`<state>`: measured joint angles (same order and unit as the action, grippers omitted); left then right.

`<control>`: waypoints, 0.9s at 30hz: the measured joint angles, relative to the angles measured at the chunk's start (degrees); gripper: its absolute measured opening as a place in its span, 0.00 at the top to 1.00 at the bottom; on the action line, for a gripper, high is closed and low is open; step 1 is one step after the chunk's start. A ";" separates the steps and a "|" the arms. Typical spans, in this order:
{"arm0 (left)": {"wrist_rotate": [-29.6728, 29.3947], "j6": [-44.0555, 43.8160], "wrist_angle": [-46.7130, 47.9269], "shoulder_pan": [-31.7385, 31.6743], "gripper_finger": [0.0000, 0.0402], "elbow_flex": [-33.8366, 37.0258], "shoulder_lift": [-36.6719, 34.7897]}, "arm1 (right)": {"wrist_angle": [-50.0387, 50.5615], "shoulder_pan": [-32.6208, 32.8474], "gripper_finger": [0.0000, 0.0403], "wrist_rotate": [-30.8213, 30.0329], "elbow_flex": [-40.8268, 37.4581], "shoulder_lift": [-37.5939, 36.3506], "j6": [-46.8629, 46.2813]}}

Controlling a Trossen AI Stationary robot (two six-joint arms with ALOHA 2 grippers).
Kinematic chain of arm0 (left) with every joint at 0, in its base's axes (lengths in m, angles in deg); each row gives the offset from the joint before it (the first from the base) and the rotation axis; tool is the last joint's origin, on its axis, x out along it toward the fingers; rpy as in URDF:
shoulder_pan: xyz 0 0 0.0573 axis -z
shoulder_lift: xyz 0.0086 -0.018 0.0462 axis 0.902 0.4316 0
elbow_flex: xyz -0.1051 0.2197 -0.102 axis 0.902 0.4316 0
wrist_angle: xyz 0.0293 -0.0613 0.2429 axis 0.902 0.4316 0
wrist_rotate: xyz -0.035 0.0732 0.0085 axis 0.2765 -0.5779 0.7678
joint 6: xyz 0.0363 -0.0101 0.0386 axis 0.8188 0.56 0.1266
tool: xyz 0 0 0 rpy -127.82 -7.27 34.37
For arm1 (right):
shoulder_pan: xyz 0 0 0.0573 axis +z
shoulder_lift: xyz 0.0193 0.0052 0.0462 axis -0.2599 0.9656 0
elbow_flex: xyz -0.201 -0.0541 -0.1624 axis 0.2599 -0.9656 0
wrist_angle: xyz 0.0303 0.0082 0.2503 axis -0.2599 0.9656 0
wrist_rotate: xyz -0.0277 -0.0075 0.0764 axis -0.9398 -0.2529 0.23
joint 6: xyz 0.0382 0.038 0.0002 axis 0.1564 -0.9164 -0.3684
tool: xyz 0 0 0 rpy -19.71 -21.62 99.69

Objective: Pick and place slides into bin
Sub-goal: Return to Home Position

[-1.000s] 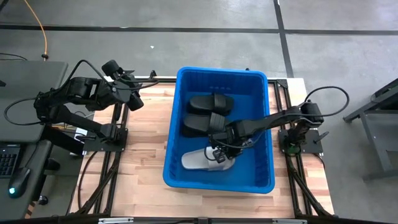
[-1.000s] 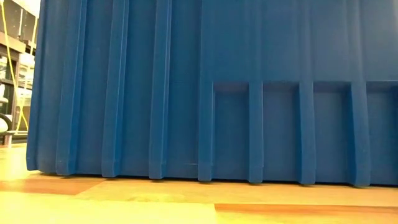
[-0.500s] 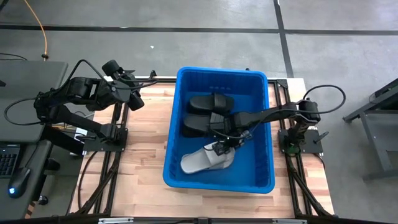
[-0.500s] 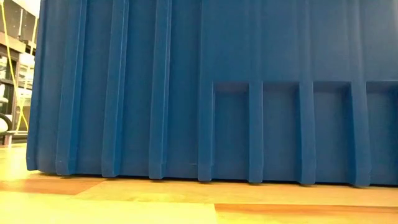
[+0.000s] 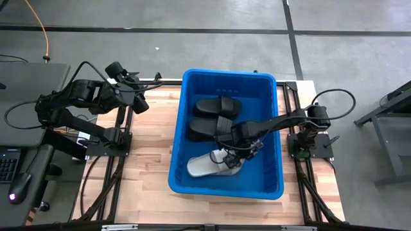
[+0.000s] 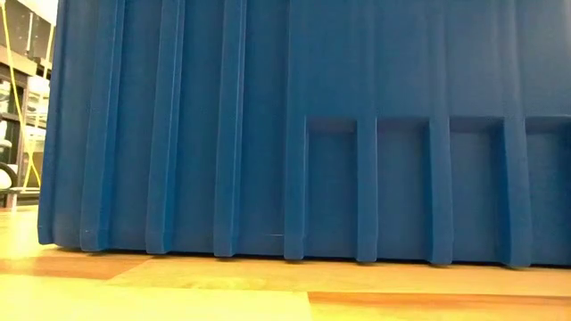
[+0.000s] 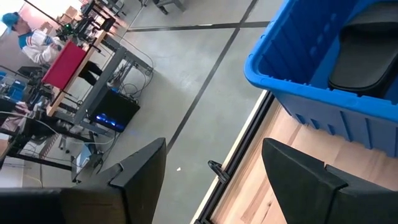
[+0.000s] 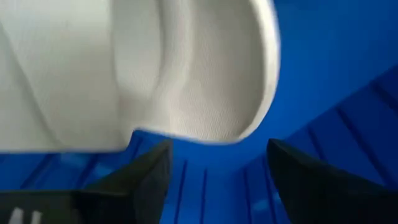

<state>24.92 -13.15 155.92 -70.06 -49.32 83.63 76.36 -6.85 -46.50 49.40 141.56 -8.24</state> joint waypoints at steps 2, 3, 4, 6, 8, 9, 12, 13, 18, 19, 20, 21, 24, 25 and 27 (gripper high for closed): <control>0.01 0.10 0.00 0.00 0.36 0.00 0.00 | 0.00 0.09 0.37 1.54 0.00 -0.12 0.63; -0.01 0.44 0.01 0.00 0.36 0.00 0.00 | 0.05 0.27 0.37 1.85 0.00 -0.13 1.08; 0.01 0.83 0.00 0.00 0.36 0.00 0.00 | 0.11 0.47 0.37 2.20 0.00 -0.13 1.26; 0.16 1.52 0.00 0.00 0.36 0.00 0.00 | 0.00 0.86 0.36 2.77 0.00 -0.16 2.30; 0.16 1.31 -0.02 0.00 0.36 0.00 0.00 | -0.15 1.05 0.36 2.77 0.00 -0.62 2.93; 0.16 1.29 -0.15 0.00 0.36 0.00 0.00 | -0.86 1.07 0.36 2.68 0.00 -1.12 3.13; 0.22 1.23 -1.68 0.02 0.36 -0.02 -0.25 | -2.92 0.96 0.36 0.55 0.00 -3.83 2.81; 0.27 1.34 -2.15 0.01 0.36 -0.07 -0.30 | -3.14 0.95 0.36 -0.39 0.00 -4.83 2.47; 0.19 1.64 -4.24 0.00 0.36 -0.07 -0.26 | -4.29 0.96 0.36 -8.14 0.00 -11.61 2.32; 0.21 1.87 -5.09 0.00 0.37 -0.07 -0.28 | -4.64 0.96 0.36 -9.76 0.00 -13.02 2.13; 0.40 1.86 -6.32 0.00 0.37 -0.07 -0.28 | -5.48 0.96 0.36 -11.15 0.00 -14.50 1.38; 1.09 1.74 -7.71 0.00 0.37 -0.07 -0.28 | -6.51 0.96 0.36 -12.83 0.00 -16.05 0.88; 3.35 4.03 -11.81 0.00 0.37 -0.07 -0.26 | -8.57 0.99 0.36 -19.07 0.02 -20.91 -3.96; 4.24 5.33 -12.81 0.00 0.37 -0.07 -0.26 | -8.88 1.03 0.36 -20.41 0.04 -22.30 -5.42; 5.64 7.33 -14.03 0.02 0.37 -0.07 -0.26 | -7.63 1.05 0.36 -21.40 0.07 -25.04 -5.16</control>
<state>30.56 -5.82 141.89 -70.03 -49.39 83.37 68.74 -5.81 -67.90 49.46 116.53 -13.40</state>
